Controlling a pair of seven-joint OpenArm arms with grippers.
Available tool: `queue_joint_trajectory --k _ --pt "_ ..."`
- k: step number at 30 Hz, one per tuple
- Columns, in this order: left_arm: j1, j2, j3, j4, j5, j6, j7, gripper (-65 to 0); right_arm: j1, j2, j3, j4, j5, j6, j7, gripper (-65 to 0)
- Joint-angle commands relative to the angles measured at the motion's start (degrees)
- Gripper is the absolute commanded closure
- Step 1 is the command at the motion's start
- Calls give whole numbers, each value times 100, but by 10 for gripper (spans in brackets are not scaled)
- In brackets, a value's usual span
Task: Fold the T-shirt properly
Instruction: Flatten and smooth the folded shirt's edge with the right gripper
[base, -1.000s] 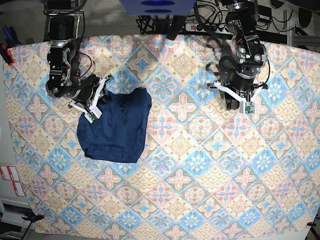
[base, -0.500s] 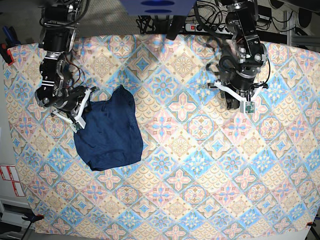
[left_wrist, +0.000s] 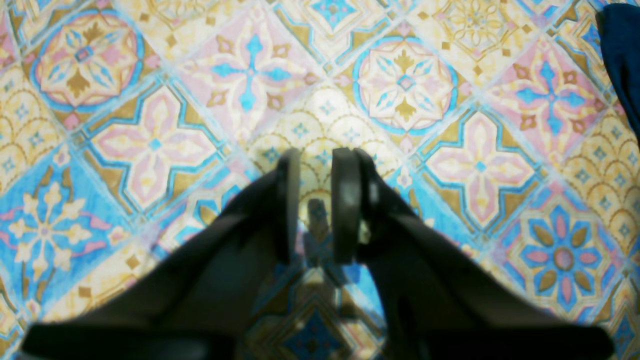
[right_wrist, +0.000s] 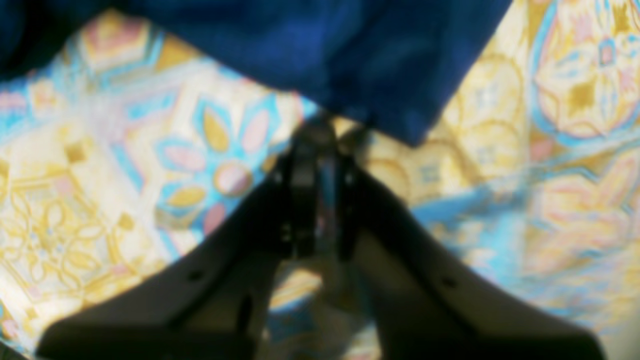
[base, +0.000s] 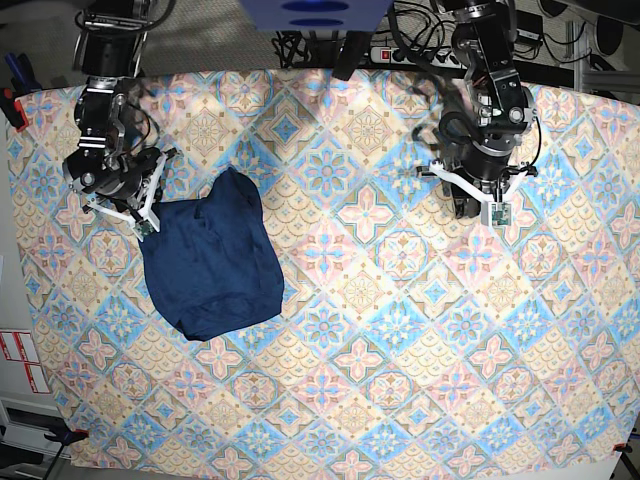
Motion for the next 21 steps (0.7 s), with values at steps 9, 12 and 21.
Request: queue_joint_trajectory --k 9,12,21 --pt "-20 -9 4 100 -48 -9 -120 -107 -882 48 -70 1592 111 -23 111 -63" --pt "-29 -9 4 100 -48 -9 -120 -107 -1014 -75 -404 1926 111 -23 -100 -63" --pt "-20 -9 4 100 -48 -9 -120 -107 -873 -339 -1327 2023 120 -23 -206 -63"
